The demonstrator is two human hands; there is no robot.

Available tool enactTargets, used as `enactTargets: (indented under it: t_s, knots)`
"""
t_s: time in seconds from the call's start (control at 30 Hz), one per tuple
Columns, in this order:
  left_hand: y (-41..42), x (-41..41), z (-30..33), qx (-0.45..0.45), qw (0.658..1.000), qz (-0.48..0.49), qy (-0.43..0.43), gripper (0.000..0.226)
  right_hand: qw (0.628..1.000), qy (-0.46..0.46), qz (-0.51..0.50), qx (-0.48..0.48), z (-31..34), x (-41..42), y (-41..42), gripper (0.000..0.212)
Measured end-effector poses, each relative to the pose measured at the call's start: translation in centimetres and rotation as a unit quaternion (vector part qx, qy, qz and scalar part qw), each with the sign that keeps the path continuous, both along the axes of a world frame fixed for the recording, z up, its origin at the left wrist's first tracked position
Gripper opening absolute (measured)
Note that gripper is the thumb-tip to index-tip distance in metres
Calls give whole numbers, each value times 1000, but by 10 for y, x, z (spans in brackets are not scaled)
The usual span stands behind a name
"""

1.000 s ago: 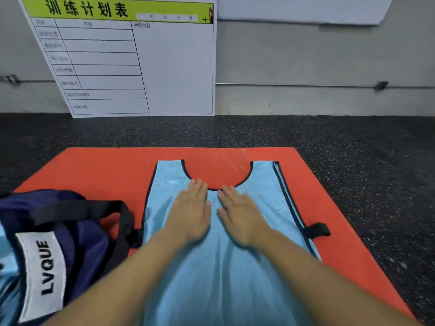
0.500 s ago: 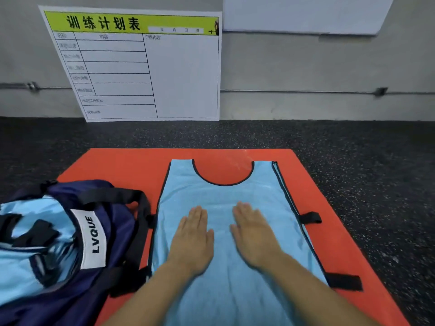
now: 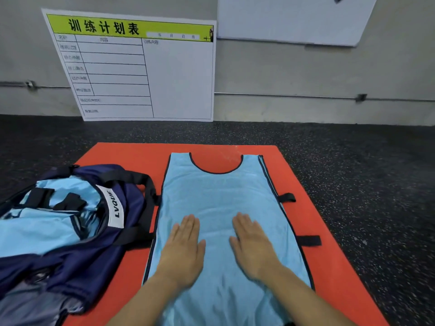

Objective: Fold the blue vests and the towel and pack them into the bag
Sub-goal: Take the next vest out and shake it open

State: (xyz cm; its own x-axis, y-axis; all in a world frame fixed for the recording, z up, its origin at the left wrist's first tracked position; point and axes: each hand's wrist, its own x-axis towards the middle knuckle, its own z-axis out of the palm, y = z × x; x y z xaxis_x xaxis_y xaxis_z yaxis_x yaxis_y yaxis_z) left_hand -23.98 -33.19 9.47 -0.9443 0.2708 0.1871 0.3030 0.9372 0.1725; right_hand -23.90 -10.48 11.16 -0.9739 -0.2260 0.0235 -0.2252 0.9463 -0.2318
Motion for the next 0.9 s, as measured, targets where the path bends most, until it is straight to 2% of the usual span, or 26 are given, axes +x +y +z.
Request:
enactTargets:
  t_s: [0.07,0.13,0.27,0.37,0.43,0.57,0.63,0.9]
  knots:
    - [11,21,-2,5,999,-30,-12,61,999,16,38,-1,-10,20,-17,65]
    - [0,35,-7,1,1000,-30,-8,63,999,28,28,6,-15,34,-6,63]
    - [-43,46,-12,-7,1000,19,3,71,997,15,-73,21,-8,52,51,88]
    - [-56,59,-8,-1,1000,14,4,84,993,1,-117,34,1,66,62,97]
    - [-51,73,-3,9,1000,-21,0,81,996,0,-84,10,2,77,44,96]
    - [-34,105,6,10,990,-138,-26,67,998,13,54,-6,-5,111,5,87]
    - [-41,117,7,16,985,-173,-26,65,998,18,60,-8,-1,121,10,84]
    - [-95,139,17,33,983,-174,-56,71,996,-25,71,50,7,141,103,69]
